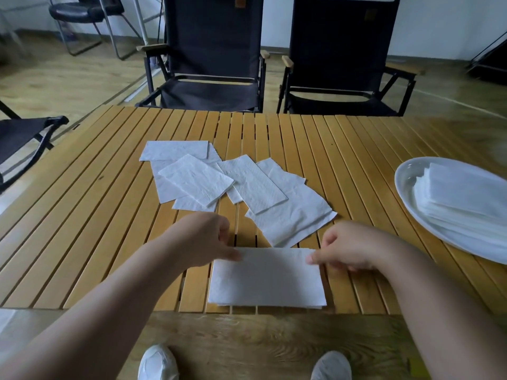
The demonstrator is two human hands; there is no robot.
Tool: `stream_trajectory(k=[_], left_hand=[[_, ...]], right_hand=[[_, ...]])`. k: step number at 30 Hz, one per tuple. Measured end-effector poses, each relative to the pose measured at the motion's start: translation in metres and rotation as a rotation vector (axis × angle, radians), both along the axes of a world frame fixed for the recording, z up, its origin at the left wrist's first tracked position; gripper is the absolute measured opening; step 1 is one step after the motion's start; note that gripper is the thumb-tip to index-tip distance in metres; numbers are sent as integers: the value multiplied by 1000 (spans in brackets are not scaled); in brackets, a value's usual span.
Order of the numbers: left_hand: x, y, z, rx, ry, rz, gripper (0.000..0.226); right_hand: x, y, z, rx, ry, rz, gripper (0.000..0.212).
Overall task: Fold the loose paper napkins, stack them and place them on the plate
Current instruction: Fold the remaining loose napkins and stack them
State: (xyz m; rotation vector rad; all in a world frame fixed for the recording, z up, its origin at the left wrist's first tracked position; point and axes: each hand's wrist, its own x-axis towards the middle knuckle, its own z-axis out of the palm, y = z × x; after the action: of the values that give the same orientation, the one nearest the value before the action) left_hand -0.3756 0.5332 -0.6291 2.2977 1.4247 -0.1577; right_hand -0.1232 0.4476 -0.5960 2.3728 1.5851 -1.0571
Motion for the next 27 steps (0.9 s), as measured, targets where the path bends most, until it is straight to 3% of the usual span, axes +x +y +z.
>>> stream_trajectory(k=[4, 7, 10, 13, 21, 25, 27], left_hand=[[16, -6, 2, 190, -118, -54, 43], [38, -8, -2, 198, -209, -83, 49], [56, -9, -9, 193, -211, -118, 48], [69, -10, -14, 187, -206, -142, 45], [77, -1, -17, 154, -261, -89, 17], [71, 3, -17, 151, -283, -67, 15], [68, 4, -16, 162, -319, -44, 16]], right_hand=[[18, 3, -8, 451, 45, -234, 17], [23, 13, -26, 586, 34, -345, 28], [25, 22, -46, 623, -20, -376, 43], [26, 27, -58, 631, -92, -348, 42], [27, 30, -64, 701, -82, -353, 2], [25, 32, -66, 712, -109, -345, 5], [23, 33, -66, 703, -103, -344, 19]])
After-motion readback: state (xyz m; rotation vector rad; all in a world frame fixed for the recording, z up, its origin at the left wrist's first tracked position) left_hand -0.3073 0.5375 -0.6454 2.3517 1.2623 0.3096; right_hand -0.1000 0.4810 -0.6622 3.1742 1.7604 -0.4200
